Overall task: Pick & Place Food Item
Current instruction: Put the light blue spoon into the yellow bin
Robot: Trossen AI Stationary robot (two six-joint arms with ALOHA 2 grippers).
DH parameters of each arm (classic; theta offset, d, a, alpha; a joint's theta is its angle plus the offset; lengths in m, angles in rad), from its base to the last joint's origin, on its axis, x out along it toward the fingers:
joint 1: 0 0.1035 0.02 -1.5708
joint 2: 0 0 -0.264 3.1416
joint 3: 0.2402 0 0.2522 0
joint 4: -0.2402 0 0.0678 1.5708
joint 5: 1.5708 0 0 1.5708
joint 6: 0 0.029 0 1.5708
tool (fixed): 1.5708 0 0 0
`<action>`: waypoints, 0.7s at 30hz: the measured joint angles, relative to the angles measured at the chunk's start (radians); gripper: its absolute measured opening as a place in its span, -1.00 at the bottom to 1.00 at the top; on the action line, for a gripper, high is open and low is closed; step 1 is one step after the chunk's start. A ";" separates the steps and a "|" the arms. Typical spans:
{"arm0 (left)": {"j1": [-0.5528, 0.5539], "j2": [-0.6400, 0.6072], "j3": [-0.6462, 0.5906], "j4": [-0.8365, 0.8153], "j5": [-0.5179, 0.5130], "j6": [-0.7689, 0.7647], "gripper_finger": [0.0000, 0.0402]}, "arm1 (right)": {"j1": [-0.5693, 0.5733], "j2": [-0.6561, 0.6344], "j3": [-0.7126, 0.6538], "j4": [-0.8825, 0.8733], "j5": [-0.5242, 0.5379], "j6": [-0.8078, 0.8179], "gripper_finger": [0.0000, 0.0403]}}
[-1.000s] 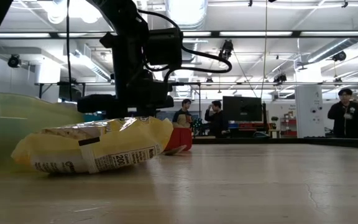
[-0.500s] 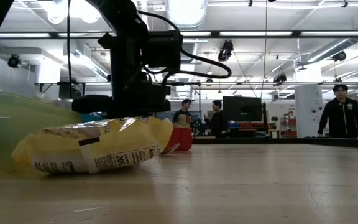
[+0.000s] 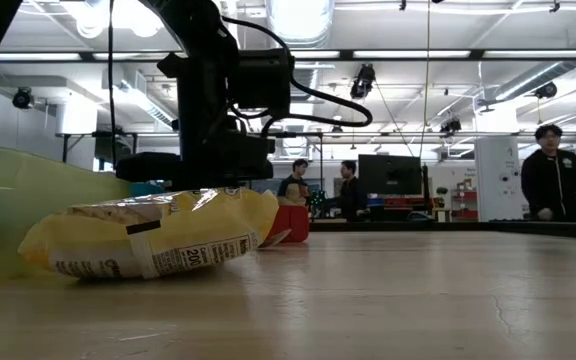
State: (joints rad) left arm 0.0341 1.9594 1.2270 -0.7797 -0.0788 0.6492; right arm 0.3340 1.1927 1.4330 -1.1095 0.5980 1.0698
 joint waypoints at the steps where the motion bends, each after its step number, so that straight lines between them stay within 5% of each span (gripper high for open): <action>1: 0.000 0.000 0.003 -0.004 0.000 0.000 -0.80 | 0.000 0.000 0.000 0.000 0.000 0.000 0.30; 21: -0.002 -0.012 0.222 -0.237 0.024 -0.075 -0.80 | 0.000 0.000 0.000 0.000 0.000 -0.018 0.30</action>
State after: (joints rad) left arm 0.0322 1.9479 1.4488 -1.0163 -0.0550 0.5739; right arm 0.3340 1.1923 1.4330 -1.1099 0.5983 1.0519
